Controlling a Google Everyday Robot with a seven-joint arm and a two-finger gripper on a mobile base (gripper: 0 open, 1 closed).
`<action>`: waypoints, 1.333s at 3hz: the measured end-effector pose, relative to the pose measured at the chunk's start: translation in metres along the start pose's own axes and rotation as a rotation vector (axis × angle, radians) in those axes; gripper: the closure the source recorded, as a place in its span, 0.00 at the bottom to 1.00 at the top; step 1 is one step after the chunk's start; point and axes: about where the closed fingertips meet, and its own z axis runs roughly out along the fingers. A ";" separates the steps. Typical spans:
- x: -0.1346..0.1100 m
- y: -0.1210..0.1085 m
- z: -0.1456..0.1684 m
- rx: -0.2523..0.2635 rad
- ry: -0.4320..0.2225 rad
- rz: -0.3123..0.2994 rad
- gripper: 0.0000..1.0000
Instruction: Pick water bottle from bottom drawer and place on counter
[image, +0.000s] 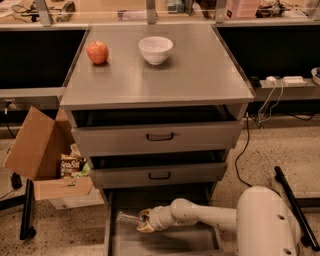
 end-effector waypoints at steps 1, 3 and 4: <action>-0.001 -0.003 0.003 -0.012 -0.012 0.003 0.75; -0.021 -0.015 0.030 -0.051 0.050 -0.061 0.67; -0.026 -0.010 0.026 -0.046 0.021 -0.088 0.77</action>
Offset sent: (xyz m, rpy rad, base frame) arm 0.0284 0.0380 -0.0060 -0.0326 -0.0094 0.1131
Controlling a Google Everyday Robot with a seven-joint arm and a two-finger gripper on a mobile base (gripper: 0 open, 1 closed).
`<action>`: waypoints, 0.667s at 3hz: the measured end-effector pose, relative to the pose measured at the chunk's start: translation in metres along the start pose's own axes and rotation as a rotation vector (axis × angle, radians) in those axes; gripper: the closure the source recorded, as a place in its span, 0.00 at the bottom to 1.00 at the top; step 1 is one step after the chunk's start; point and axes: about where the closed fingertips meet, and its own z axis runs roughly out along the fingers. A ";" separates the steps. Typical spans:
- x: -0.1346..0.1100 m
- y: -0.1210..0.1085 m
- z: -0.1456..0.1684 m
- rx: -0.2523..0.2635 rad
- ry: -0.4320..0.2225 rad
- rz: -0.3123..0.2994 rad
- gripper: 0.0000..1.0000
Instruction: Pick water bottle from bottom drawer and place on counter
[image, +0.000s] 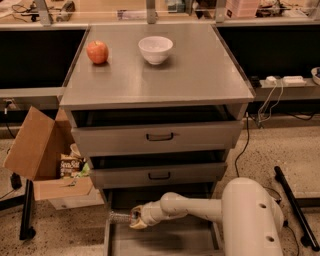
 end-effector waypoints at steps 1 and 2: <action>-0.009 0.014 -0.006 0.000 -0.013 -0.050 0.99; -0.062 0.048 -0.050 0.016 -0.080 -0.210 1.00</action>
Offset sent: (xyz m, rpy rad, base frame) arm -0.1246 0.0228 0.1277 0.1091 -0.2358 0.2672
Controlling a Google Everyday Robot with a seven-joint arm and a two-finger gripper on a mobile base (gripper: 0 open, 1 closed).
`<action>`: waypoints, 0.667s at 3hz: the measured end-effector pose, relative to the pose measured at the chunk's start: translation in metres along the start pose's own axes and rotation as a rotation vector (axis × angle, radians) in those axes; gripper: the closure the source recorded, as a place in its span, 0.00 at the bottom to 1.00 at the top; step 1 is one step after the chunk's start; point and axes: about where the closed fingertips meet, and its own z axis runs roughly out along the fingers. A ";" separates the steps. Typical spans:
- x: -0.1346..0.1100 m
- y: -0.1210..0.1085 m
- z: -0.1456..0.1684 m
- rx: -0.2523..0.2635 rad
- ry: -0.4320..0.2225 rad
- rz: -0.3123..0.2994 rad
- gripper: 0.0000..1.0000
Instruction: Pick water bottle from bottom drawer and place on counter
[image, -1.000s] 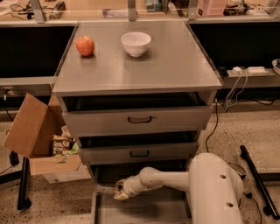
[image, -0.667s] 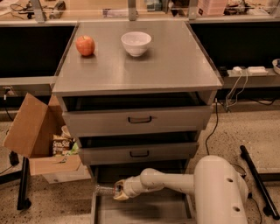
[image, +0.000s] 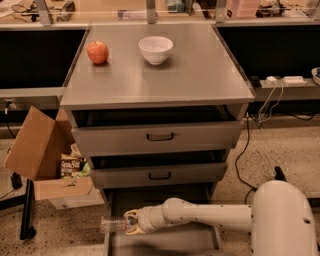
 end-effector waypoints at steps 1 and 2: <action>-0.046 0.040 -0.025 -0.044 -0.055 -0.086 1.00; -0.052 0.054 -0.025 -0.064 -0.063 -0.089 1.00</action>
Offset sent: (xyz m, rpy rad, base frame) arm -0.0452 0.0068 0.0384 0.0337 -0.0328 0.0883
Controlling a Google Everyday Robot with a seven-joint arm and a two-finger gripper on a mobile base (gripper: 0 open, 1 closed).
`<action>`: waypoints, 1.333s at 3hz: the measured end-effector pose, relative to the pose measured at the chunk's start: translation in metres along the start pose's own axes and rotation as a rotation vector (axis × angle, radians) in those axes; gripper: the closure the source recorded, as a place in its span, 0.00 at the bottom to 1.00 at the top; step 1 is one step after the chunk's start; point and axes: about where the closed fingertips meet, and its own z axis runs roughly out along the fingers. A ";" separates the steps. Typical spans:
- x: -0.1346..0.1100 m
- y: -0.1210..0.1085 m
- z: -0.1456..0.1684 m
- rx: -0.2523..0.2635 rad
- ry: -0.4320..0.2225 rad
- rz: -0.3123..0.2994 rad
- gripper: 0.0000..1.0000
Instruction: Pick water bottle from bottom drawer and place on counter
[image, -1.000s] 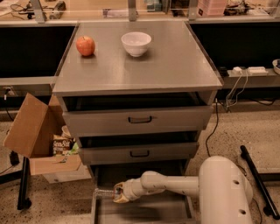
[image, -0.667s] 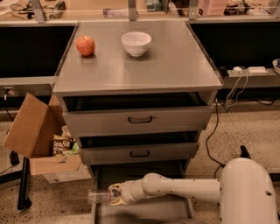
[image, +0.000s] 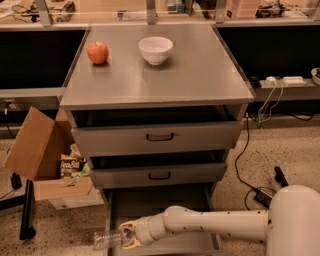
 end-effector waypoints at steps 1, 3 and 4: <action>-0.028 -0.011 -0.013 0.004 -0.067 -0.009 1.00; -0.152 -0.061 -0.084 0.056 -0.172 -0.096 1.00; -0.155 -0.063 -0.087 0.060 -0.176 -0.098 1.00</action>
Offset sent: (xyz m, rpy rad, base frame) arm 0.0205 0.0242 0.1919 0.2157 -0.0555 0.0632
